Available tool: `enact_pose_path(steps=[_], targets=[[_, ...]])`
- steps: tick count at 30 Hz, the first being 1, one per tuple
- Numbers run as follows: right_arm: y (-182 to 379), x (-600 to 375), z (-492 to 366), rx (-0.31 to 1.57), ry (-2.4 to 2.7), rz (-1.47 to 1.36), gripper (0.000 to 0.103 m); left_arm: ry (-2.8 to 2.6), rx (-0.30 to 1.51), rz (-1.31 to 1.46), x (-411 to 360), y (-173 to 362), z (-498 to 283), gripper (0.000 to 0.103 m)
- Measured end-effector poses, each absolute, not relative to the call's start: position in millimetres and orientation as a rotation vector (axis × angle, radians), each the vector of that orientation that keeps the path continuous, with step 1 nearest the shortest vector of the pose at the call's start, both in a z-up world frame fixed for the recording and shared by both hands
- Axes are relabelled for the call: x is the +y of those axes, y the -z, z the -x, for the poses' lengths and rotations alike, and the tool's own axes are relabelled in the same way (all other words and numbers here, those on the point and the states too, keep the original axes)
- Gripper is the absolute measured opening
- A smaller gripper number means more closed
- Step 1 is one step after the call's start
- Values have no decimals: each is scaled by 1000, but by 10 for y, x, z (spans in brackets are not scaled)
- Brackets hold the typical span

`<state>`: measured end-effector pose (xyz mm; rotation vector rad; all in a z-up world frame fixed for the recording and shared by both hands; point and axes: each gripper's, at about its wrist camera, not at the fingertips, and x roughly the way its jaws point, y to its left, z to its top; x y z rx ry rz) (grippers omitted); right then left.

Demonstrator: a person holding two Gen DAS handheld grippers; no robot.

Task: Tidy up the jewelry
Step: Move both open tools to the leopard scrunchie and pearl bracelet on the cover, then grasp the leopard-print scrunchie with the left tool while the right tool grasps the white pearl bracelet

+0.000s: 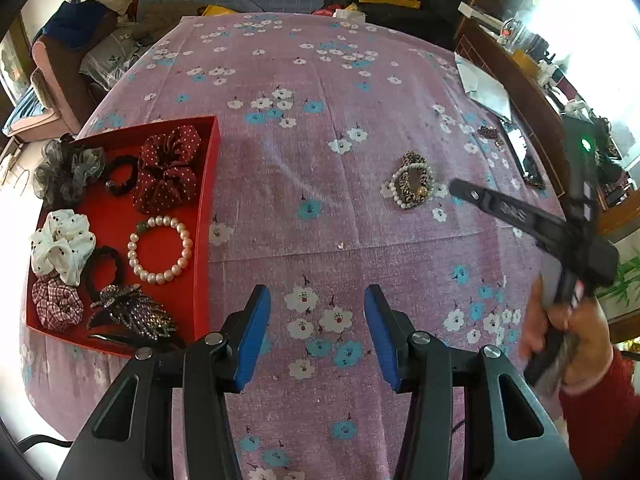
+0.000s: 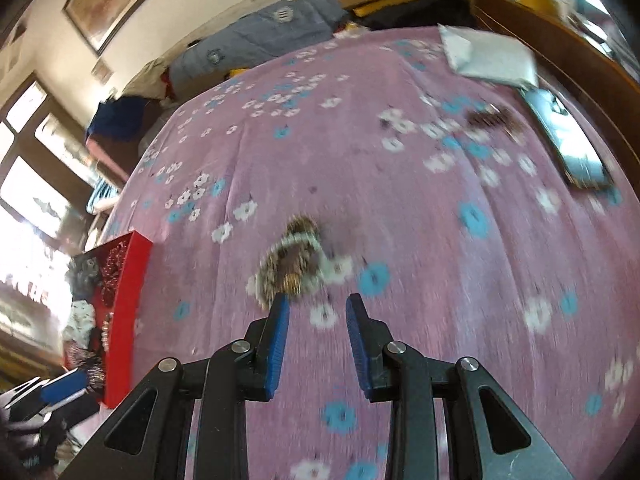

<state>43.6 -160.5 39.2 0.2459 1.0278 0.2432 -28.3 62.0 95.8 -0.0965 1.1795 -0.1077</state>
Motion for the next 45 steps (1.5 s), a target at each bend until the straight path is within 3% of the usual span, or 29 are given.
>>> enact_pose_path(steps=[12, 15, 27, 45], targets=[[-97, -1441, -820, 1041, -302, -101, 18, 12, 1216, 137, 747, -804, 272, 47], [-86, -1416, -826, 1055, -334, -104, 6, 9, 1220, 139, 725, -782, 246, 47], [-174, -2042, -199, 1121, -298, -293, 6, 90, 1202, 152, 434, -665, -183, 47], [-68, -2466, 338, 1136, -218, -384, 6, 383, 1245, 88, -730, -281, -776, 47]])
